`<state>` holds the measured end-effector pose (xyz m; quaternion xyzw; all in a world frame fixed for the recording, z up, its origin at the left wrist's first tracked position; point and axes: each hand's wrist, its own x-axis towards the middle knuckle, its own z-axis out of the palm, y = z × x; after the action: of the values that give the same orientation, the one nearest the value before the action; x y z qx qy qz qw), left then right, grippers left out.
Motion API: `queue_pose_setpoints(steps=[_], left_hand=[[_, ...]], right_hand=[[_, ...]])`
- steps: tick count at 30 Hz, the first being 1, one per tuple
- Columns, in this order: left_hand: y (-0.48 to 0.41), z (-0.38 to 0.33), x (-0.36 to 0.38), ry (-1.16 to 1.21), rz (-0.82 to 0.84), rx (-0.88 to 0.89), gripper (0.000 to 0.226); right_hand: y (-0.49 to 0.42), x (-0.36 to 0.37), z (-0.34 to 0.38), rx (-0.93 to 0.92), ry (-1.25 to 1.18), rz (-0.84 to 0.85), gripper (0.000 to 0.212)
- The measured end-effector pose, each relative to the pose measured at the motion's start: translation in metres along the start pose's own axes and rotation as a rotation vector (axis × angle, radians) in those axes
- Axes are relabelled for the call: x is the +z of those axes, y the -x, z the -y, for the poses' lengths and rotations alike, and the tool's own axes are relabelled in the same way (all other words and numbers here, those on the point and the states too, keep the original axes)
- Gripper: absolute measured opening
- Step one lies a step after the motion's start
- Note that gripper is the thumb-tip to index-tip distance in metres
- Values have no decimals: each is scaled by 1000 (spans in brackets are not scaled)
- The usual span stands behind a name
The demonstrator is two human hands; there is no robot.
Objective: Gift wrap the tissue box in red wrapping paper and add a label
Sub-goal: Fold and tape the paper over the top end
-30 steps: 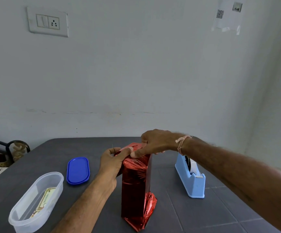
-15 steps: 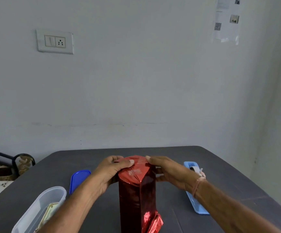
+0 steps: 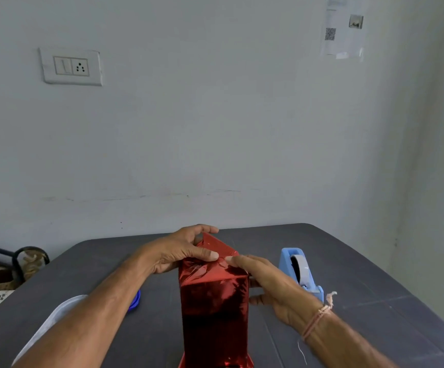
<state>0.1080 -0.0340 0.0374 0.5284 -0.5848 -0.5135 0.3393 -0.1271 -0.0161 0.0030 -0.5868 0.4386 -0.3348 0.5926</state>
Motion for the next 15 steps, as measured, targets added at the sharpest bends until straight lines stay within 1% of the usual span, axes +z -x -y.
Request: queue_pose_setpoints(steps=[3,6,8,12,15], left_hand=[[-2,-4,3,-46,-11,17,76],[0,-2,4,-86,-72,36,79],[3,2,6,-104,-134,60,83],[8,9,11,-101,-231,113,99],[8,10,13,-101,-258,136,108]], right_hand=[[-5,1,2,3,0,-31,43],[-16,-3,6,8,-13,-37,40],[-24,-5,12,5,-8,-16,39],[-38,-3,32,-40,85,55,45],[-40,5,50,-62,163,112,38]])
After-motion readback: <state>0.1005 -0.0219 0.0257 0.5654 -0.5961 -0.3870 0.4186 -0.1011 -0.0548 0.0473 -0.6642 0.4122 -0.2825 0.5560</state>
